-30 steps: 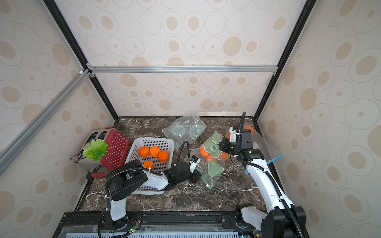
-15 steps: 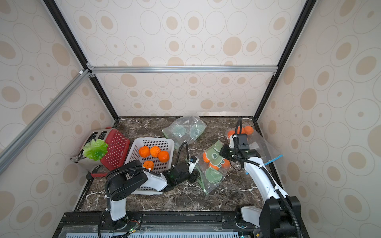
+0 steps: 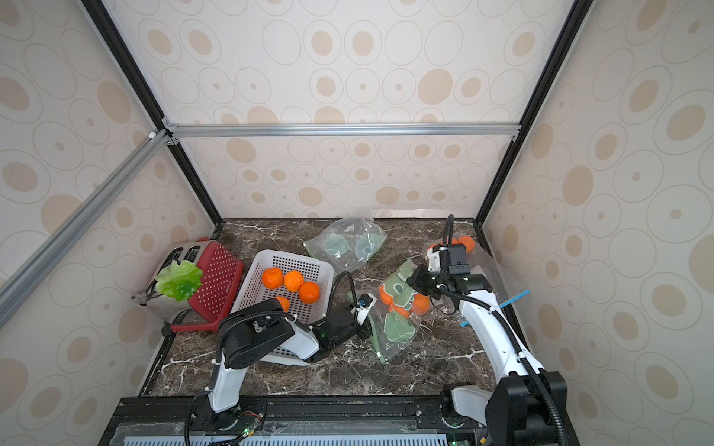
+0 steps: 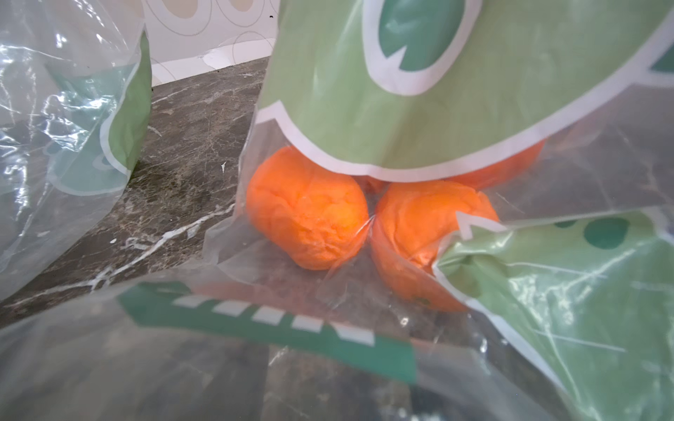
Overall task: Open the zip-top bag and take out the orange
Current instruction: Adjust the zipper food storage bag at the center of the board.
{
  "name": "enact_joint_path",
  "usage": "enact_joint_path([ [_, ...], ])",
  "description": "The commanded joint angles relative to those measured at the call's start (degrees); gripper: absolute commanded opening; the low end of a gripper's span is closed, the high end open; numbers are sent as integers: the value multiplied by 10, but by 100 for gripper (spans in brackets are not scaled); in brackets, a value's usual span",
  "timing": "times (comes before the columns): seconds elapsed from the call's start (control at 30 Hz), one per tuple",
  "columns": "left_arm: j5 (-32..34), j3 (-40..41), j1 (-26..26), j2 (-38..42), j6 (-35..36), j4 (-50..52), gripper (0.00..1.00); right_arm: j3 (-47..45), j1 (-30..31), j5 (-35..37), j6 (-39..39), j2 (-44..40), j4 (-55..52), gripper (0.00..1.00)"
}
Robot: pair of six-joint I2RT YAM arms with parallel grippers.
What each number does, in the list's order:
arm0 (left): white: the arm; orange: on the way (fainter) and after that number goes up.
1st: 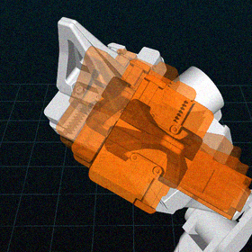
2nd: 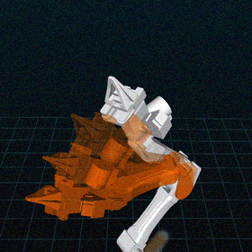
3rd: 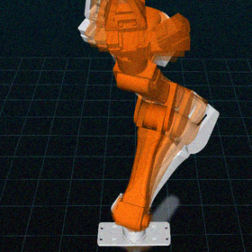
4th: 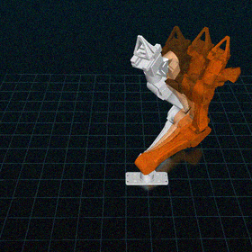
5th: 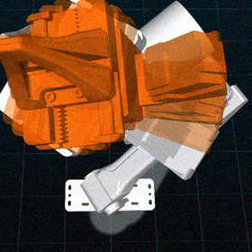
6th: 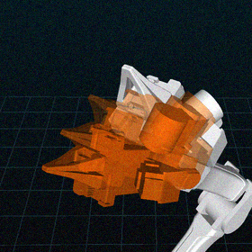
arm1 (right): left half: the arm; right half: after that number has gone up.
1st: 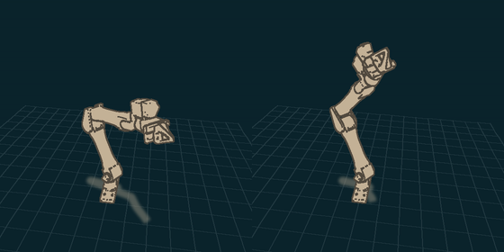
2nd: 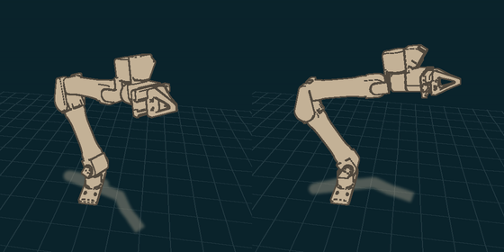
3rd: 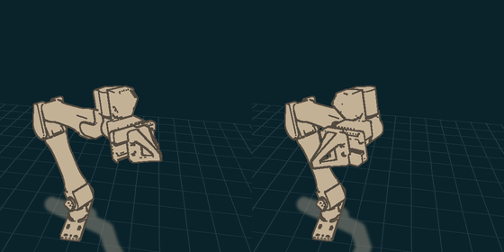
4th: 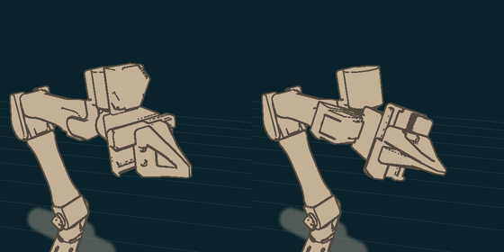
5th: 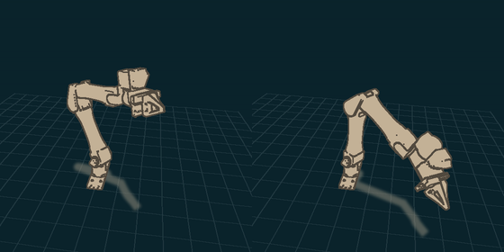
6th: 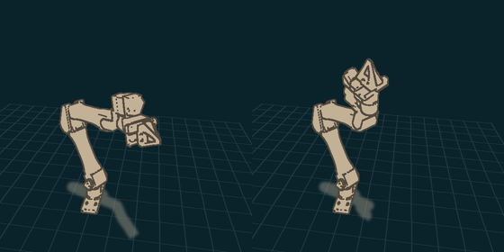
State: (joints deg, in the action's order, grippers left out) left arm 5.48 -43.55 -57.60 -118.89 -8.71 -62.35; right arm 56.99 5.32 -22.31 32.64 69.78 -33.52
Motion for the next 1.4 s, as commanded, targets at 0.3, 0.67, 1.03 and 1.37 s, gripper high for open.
enact_joint_path([
  [0.3,-19,36,2,4,20,-45,63,-2,-9,-155,53,-22,65,0],
  [0.67,-33,37,2,60,9,-2,64,45,-9,-40,-3,-38,-30,0],
  [1.03,-40,13,2,-9,-24,4,63,14,-8,88,-68,-22,-80,0],
  [1.37,-64,9,2,-25,-36,0,57,10,-8,-21,-18,-24,-29,0],
])
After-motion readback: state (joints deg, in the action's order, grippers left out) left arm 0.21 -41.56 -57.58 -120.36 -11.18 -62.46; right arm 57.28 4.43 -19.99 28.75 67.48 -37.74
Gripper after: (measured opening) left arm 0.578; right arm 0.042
